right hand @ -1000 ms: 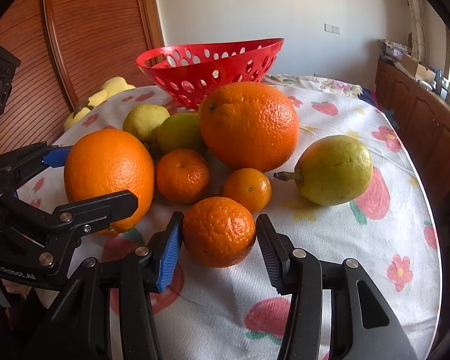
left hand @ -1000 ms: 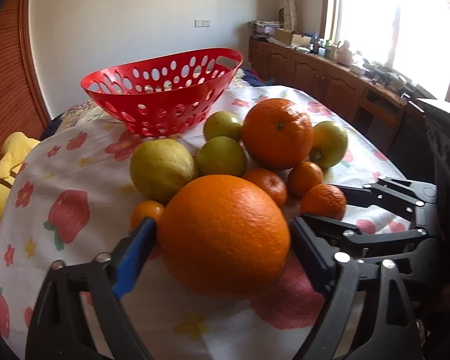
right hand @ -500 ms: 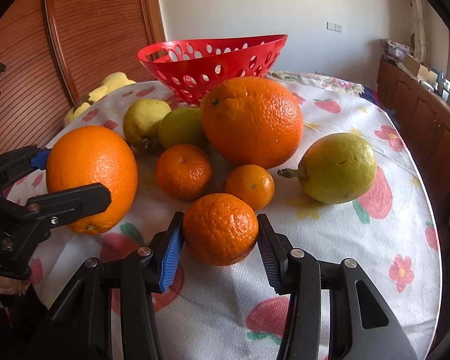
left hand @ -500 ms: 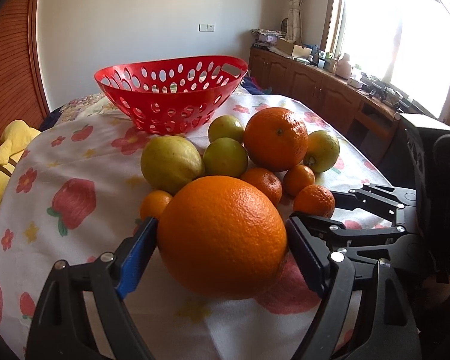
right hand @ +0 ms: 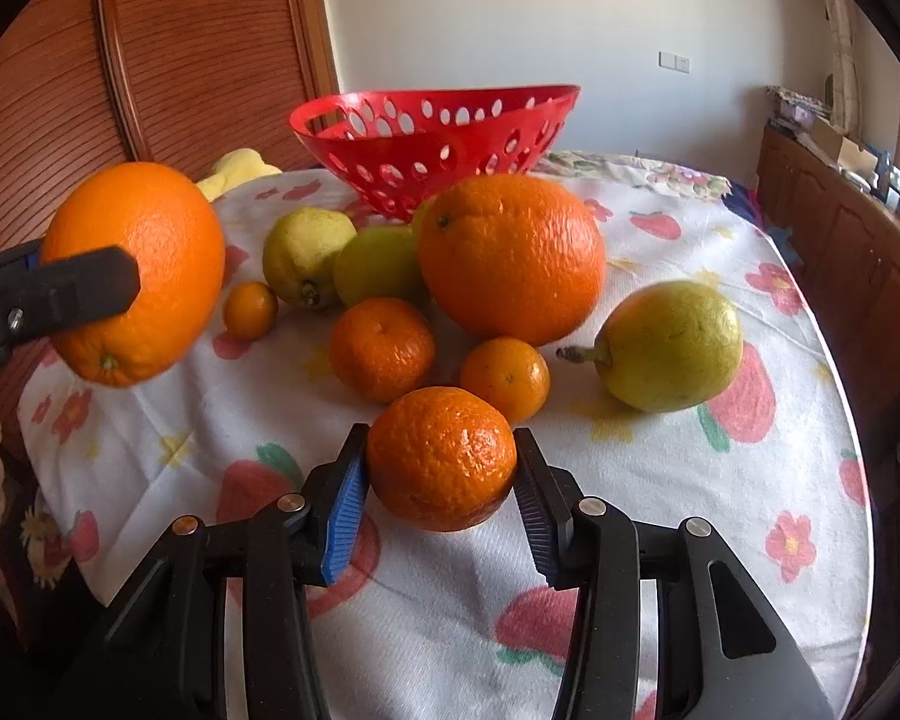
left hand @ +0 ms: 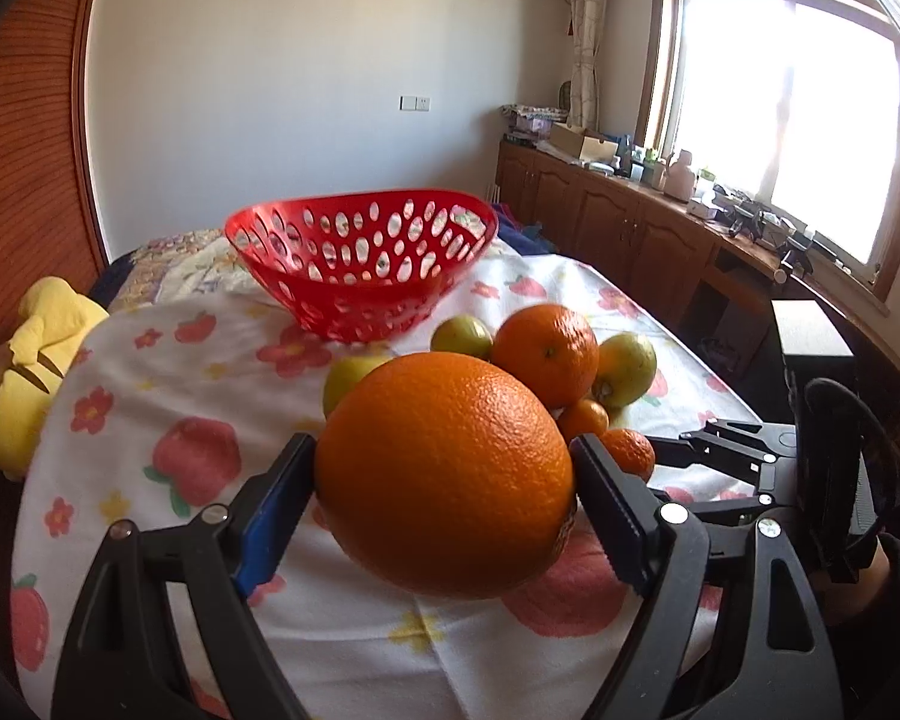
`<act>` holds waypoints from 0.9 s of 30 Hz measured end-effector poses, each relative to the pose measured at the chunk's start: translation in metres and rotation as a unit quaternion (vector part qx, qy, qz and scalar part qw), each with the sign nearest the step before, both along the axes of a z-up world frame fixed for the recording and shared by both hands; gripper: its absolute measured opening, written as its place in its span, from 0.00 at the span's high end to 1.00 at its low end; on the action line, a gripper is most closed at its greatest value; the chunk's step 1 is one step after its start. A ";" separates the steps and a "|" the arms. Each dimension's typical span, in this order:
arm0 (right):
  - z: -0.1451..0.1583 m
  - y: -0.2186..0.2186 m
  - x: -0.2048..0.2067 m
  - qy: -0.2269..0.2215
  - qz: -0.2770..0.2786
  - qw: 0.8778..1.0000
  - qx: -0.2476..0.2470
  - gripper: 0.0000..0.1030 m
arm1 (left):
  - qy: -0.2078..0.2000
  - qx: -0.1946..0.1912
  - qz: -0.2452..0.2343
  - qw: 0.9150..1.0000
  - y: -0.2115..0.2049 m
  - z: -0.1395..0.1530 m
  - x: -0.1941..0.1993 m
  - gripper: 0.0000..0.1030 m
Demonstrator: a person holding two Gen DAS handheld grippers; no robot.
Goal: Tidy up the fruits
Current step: 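Grasp the large navel orange with the left tool while the right tool grasps a small tangerine, then lift the orange with the left tool while the right tool carries the tangerine over the red basket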
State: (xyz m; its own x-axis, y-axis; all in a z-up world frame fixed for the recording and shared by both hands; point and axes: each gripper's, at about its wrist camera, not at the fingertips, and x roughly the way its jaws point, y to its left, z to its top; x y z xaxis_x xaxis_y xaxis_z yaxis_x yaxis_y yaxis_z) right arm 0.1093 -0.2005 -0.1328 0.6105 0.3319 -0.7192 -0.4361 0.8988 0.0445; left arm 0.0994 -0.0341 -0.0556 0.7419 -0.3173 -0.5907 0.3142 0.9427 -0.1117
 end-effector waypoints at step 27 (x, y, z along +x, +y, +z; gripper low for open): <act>0.108 0.041 0.141 -0.069 0.078 0.994 -0.019 0.55 | -0.032 0.005 0.027 0.999 0.036 0.057 0.123 0.18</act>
